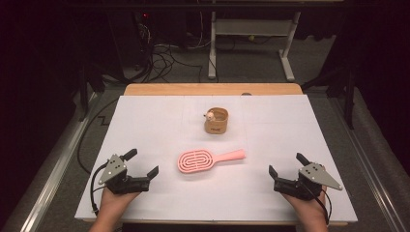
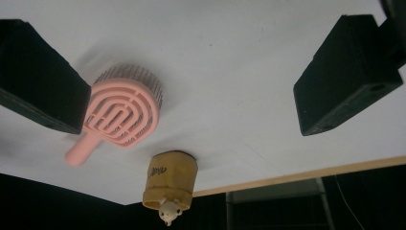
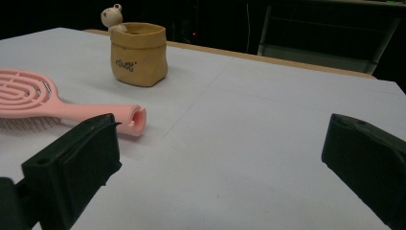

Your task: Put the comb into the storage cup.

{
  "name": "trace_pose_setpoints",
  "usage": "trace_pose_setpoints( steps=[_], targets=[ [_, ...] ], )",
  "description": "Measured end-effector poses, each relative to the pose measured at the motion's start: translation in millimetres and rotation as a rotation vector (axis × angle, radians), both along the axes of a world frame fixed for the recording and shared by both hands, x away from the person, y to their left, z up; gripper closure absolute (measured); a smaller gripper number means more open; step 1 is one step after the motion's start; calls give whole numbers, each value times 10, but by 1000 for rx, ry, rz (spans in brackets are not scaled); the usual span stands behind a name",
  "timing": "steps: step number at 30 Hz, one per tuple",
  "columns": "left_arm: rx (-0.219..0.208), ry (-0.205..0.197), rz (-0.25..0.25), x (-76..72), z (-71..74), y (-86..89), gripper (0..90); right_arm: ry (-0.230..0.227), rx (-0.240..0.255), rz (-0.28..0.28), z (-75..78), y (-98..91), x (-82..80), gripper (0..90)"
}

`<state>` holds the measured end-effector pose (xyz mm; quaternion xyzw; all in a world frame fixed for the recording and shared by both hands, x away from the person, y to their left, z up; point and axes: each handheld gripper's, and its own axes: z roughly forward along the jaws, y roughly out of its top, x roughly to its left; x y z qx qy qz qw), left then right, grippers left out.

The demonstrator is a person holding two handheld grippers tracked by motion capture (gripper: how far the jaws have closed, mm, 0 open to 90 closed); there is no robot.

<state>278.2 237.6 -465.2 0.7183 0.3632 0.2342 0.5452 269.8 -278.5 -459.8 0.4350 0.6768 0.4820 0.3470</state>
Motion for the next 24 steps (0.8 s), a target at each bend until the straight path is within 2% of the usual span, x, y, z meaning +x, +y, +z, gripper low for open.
trace_pose_setpoints(
  steps=[10,15,18,20,22,24],
  targets=[
    [7,-2,0,11,12,-16,0,4,2,3,-2,-4,-4,2],
    [22,18,4,15,7,-6,0,5,-1,4,2,-13,-15,2],
    [14,17,15,3,13,7,6,3,3,3,12,-8,-25,2],
    [11,31,18,7,16,21,41,3,-6,7,8,8,-22,3],
    [5,50,22,24,12,43,140,17,-4,15,-8,38,-3,2],
    [2,57,20,31,6,50,158,16,-6,15,-10,41,-1,3]
  ],
)
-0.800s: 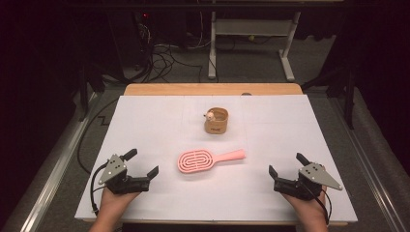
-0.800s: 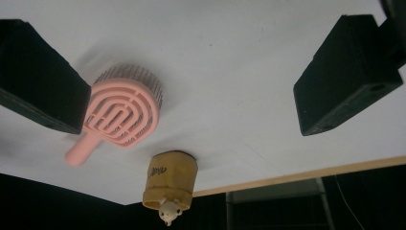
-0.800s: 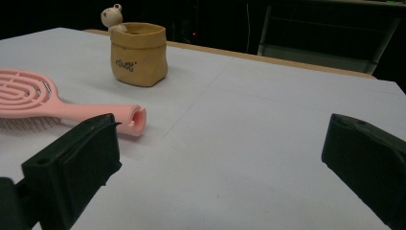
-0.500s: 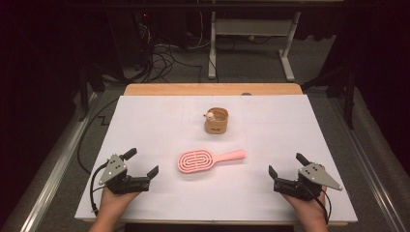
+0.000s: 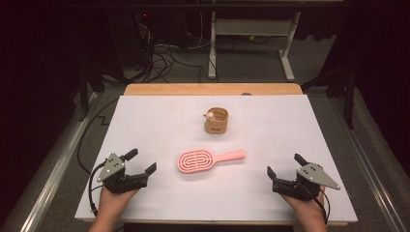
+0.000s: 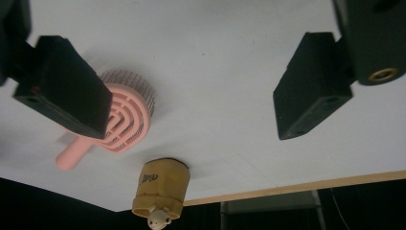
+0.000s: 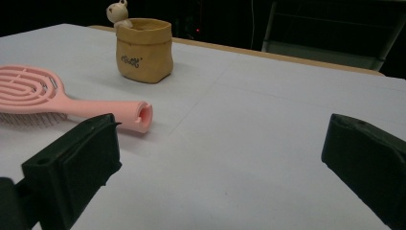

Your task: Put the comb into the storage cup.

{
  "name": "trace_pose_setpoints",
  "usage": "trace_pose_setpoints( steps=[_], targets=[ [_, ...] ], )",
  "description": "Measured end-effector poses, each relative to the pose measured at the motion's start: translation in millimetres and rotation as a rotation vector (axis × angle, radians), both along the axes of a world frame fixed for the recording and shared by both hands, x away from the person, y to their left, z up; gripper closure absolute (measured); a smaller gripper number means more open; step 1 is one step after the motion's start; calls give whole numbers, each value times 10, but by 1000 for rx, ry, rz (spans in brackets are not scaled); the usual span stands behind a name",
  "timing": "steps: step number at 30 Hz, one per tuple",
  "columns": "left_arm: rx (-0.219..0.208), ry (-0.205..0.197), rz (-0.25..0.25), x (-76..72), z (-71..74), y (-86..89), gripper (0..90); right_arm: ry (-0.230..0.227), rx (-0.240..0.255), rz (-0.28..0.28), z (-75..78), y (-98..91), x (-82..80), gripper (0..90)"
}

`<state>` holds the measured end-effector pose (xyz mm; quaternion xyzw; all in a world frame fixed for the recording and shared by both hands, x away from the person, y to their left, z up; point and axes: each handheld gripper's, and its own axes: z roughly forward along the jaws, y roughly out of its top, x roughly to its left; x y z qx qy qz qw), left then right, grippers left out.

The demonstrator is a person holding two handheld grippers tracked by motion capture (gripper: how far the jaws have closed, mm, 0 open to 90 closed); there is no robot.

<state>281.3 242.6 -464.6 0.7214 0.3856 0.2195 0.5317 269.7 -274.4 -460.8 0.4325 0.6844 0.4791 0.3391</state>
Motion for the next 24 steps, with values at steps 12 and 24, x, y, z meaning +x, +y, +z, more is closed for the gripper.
trace_pose_setpoints(
  steps=[12,24],
  targets=[
    [9,29,-22,-13,36,-30,399,-4,-13,8,-5,21,-21,2],
    [50,109,-76,99,134,-263,900,-5,-7,2,1,-6,-31,2]
  ],
)
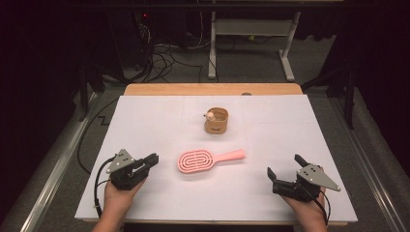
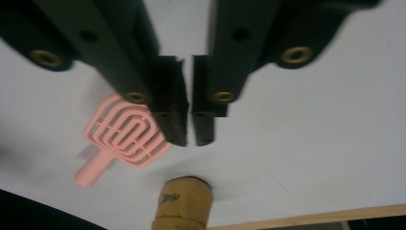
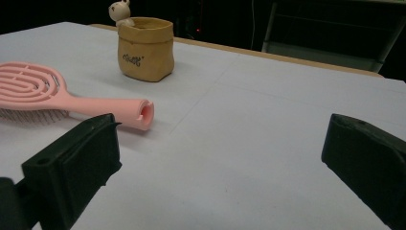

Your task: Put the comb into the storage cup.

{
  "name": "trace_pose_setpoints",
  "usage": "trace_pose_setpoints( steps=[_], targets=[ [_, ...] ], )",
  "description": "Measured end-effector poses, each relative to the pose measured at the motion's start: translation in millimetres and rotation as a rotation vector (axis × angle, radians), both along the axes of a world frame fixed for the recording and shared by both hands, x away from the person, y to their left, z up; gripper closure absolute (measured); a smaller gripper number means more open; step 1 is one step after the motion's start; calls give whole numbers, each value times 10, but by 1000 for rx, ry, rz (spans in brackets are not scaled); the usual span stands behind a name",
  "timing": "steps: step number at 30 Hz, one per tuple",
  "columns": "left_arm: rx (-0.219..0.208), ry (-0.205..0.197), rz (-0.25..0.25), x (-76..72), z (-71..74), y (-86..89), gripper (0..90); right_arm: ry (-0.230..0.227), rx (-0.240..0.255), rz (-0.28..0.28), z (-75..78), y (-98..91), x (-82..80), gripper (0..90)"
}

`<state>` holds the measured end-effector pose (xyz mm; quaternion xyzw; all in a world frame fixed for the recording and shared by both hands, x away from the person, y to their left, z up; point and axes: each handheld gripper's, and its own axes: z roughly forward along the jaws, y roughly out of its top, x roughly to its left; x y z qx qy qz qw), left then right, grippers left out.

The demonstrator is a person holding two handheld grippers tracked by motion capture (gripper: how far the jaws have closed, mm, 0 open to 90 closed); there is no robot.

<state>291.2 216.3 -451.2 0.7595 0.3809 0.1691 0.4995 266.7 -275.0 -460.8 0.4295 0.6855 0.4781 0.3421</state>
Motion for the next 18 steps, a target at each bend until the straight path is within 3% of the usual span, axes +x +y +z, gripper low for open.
trace_pose_setpoints(
  steps=[2,4,9,11,18],
  targets=[
    [45,10,-6,54,16,-107,900,-3,-1,2,4,-4,0,3],
    [58,21,-17,116,25,-184,900,-5,4,1,10,-10,-2,3],
    [53,49,-8,332,59,-361,900,-6,4,-3,14,-13,-11,3],
    [33,75,-8,413,57,-427,900,-6,3,-2,14,-9,-13,3],
    [80,114,-15,686,32,-729,900,-1,-4,10,1,14,-3,3]
  ],
)
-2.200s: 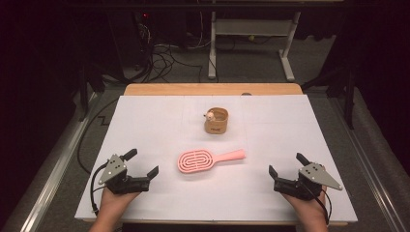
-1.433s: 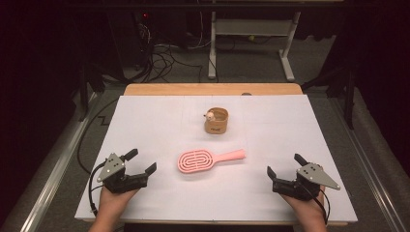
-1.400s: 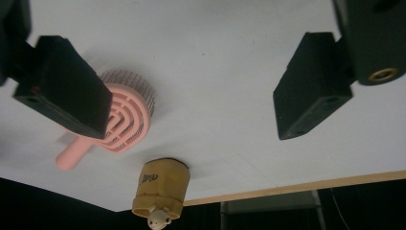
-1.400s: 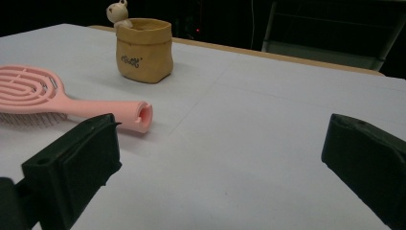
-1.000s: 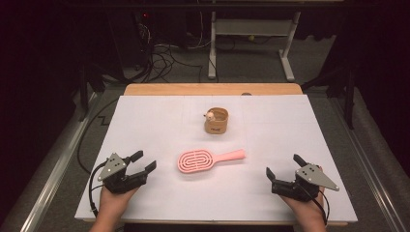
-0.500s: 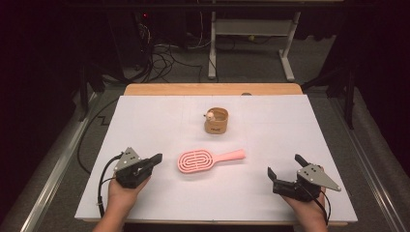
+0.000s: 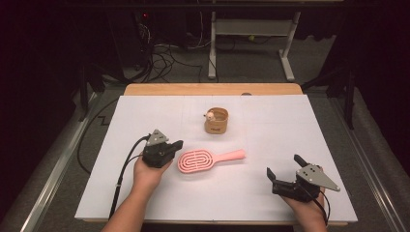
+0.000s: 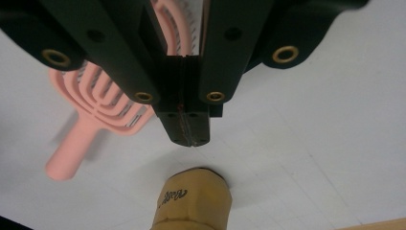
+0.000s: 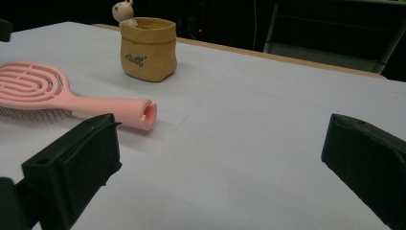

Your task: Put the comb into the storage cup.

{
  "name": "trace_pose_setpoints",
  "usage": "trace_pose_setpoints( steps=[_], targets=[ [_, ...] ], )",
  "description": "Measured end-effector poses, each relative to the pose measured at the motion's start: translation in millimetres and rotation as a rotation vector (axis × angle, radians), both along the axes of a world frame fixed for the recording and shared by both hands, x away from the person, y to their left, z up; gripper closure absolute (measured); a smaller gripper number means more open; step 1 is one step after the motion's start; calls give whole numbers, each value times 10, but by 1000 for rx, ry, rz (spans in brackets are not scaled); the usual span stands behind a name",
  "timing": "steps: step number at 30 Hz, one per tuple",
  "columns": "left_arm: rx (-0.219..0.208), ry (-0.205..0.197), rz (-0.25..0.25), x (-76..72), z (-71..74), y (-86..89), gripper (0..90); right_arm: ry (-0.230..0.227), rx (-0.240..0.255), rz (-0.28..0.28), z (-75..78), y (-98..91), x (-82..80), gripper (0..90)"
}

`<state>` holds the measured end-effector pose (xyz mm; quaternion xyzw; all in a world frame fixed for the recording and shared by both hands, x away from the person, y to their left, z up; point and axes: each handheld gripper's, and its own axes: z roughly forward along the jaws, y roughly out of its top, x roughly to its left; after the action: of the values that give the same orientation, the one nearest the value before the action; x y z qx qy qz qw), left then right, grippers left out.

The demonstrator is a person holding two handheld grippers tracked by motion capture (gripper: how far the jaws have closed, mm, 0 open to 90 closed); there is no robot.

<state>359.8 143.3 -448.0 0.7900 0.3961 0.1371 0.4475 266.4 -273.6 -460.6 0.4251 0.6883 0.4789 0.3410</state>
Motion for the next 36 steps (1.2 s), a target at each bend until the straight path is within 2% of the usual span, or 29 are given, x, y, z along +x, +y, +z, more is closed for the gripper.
trace_pose_setpoints(
  steps=[6,14,24,36],
  targets=[
    [46,34,-7,118,-105,-173,900,-1,-1,-3,-2,-6,8,3],
    [76,68,-35,130,-144,-166,900,-2,-4,-2,-4,-9,6,2],
    [110,69,-60,-61,-156,-165,900,0,-1,0,1,-8,4,3],
    [108,54,-74,-235,-146,-140,900,0,6,-3,2,-16,-2,3]
  ],
)
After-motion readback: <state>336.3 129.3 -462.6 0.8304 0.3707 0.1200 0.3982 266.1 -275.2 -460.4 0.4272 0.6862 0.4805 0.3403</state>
